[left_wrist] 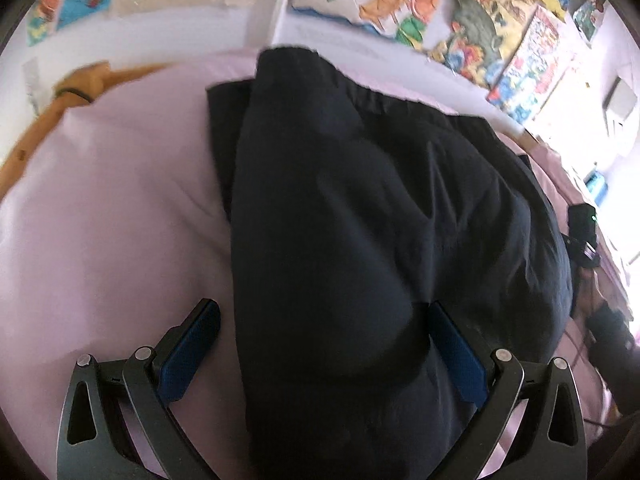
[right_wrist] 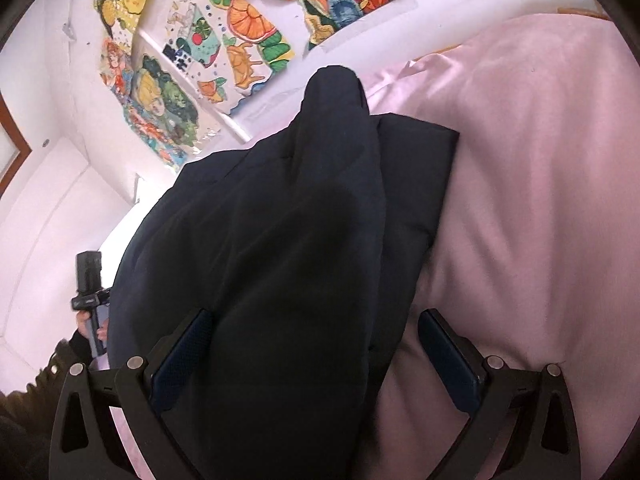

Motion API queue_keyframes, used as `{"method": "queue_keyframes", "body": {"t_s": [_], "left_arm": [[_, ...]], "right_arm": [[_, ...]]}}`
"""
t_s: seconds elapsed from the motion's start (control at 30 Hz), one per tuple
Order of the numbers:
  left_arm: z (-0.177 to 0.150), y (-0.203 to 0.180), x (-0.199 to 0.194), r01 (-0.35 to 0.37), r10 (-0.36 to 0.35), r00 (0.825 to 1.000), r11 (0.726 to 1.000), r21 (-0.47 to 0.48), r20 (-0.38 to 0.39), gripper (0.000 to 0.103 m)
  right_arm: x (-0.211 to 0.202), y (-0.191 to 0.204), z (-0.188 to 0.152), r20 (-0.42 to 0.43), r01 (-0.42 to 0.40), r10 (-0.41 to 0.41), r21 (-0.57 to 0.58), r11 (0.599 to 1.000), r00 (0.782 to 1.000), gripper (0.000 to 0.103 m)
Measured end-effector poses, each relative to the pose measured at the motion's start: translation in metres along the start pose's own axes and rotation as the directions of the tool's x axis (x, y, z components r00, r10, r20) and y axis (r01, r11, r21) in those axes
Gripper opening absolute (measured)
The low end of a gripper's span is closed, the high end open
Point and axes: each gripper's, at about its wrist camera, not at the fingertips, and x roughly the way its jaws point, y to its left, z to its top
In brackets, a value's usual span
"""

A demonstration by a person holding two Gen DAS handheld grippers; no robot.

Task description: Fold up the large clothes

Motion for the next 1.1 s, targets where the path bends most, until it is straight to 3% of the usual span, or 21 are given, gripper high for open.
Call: {"method": "queue_keyframes", "body": {"t_s": [0.17, 0.33, 0.6, 0.8, 1.1], "left_arm": [[0.008, 0.013, 0.012, 0.105, -0.105, 0.993, 0.994, -0.002, -0.053, 0.102], [0.006, 0.009, 0.019, 0.161, -0.156, 0.984, 0.985, 0.063, -0.081, 0.102], [0.004, 0.018, 0.027, 0.219, -0.213, 0.973, 0.973, 0.067, -0.088, 0.102], [0.013, 0.024, 0.041, 0.275, -0.267, 0.953, 0.961, 0.036, -0.144, 0.102], [0.006, 0.028, 0.043, 0.283, -0.274, 0.948, 0.959, 0.036, -0.160, 0.102]], "right_arm": [[0.003, 0.001, -0.003, -0.048, -0.067, 0.066, -0.020, 0.998, 0.997, 0.103], [0.005, -0.003, -0.004, -0.055, -0.108, 0.107, -0.004, 0.994, 0.993, 0.103], [0.010, -0.007, -0.002, -0.073, -0.132, 0.132, 0.008, 0.991, 0.989, 0.103], [0.017, -0.011, 0.002, -0.099, -0.141, 0.143, 0.027, 0.990, 0.985, 0.103], [0.018, -0.011, -0.003, -0.112, -0.117, 0.117, 0.009, 0.993, 0.987, 0.103]]}}
